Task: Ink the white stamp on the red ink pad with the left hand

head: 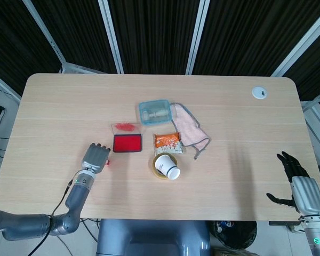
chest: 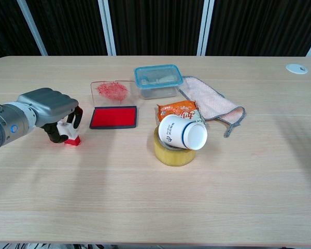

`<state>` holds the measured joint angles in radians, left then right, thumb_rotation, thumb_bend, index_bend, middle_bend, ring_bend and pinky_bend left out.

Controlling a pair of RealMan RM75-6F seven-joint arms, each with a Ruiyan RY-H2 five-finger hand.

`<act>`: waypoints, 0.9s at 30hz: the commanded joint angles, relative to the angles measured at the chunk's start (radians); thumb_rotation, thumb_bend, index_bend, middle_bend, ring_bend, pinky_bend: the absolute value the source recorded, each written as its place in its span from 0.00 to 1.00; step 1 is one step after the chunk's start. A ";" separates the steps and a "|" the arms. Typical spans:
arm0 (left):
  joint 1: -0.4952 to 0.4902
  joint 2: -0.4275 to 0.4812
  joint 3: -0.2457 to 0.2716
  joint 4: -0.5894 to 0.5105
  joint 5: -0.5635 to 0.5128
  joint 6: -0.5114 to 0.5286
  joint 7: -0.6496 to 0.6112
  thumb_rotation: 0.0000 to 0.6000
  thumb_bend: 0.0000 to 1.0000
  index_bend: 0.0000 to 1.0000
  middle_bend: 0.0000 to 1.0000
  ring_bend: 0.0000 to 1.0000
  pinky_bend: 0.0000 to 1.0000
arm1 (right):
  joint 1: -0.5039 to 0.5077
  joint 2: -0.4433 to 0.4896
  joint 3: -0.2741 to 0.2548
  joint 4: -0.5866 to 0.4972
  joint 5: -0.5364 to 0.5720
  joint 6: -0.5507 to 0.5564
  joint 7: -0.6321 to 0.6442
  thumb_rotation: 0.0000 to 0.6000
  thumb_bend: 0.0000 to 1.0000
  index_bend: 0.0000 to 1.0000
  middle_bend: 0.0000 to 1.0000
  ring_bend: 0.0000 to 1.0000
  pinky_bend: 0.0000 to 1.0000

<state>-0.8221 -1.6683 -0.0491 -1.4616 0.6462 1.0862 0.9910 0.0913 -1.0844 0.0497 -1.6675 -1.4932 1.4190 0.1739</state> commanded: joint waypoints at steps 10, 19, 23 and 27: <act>0.004 0.042 -0.011 -0.057 -0.007 0.033 -0.001 1.00 0.21 0.17 0.15 0.13 0.22 | 0.000 0.000 -0.001 0.001 -0.002 0.001 -0.002 1.00 0.17 0.00 0.00 0.00 0.18; 0.078 0.197 -0.002 -0.245 0.108 0.135 -0.114 1.00 0.17 0.11 0.06 0.06 0.15 | -0.002 -0.001 -0.001 0.005 -0.004 0.005 -0.012 1.00 0.17 0.00 0.00 0.00 0.18; 0.153 0.308 0.042 -0.354 0.222 0.214 -0.197 1.00 0.17 0.10 0.05 0.05 0.13 | -0.002 -0.004 -0.002 0.010 -0.011 0.011 -0.024 1.00 0.17 0.00 0.00 0.00 0.18; 0.239 0.393 0.092 -0.420 0.356 0.302 -0.309 1.00 0.14 0.06 0.03 0.04 0.12 | -0.003 -0.008 -0.003 0.016 -0.015 0.017 -0.040 1.00 0.17 0.00 0.00 0.00 0.18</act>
<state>-0.6492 -1.3304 0.0004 -1.8269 0.9138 1.3213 0.7607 0.0883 -1.0913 0.0470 -1.6533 -1.5071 1.4343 0.1369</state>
